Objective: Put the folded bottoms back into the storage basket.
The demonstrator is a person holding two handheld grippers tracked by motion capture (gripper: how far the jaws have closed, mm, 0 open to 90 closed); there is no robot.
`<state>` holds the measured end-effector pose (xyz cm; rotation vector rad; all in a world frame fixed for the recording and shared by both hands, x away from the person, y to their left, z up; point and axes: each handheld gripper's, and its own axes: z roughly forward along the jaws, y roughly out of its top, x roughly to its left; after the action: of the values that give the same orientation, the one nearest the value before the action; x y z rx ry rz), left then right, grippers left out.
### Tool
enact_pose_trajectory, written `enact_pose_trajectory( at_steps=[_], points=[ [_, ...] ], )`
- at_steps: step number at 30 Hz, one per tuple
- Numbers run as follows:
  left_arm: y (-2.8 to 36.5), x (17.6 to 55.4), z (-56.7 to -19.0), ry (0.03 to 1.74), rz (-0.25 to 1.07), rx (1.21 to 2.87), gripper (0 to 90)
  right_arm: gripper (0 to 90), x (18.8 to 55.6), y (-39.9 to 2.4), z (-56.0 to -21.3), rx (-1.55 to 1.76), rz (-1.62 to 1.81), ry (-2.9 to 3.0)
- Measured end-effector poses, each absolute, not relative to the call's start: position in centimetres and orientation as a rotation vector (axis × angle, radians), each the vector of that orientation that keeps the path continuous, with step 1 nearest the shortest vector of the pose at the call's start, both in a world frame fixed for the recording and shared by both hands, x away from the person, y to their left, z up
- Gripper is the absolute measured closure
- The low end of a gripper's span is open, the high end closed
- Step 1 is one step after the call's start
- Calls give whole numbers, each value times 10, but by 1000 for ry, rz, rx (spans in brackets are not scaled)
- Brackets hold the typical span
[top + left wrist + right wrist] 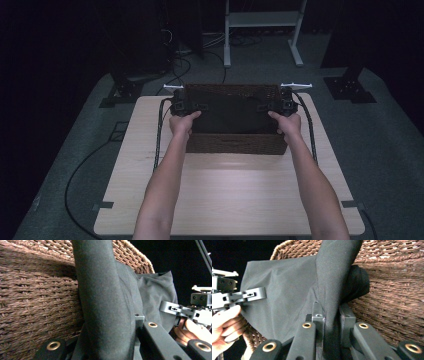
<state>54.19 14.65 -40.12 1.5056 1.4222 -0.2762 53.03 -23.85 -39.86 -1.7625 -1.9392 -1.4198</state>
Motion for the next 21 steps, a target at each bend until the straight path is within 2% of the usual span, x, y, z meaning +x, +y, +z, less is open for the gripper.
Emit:
enact_pose_trajectory(
  at_steps=[10,14,16,17,21],
  points=[
    [147,541,-401,1431,-252,1496,753,784,532,-235,-398,-1767,-1384,-1960],
    [148,541,-400,1439,-234,1497,723,782,532,-235,-398,-1794,-1357,-1972],
    [149,541,-401,1448,-229,1481,712,771,533,-232,-398,-1822,-1312,-2011],
    [150,540,-400,1446,-221,1482,703,730,534,-228,-397,-1873,-1240,-2079],
    [151,539,-400,1450,-213,1451,691,717,535,-227,-395,-1930,-1171,-2139]
  ],
)
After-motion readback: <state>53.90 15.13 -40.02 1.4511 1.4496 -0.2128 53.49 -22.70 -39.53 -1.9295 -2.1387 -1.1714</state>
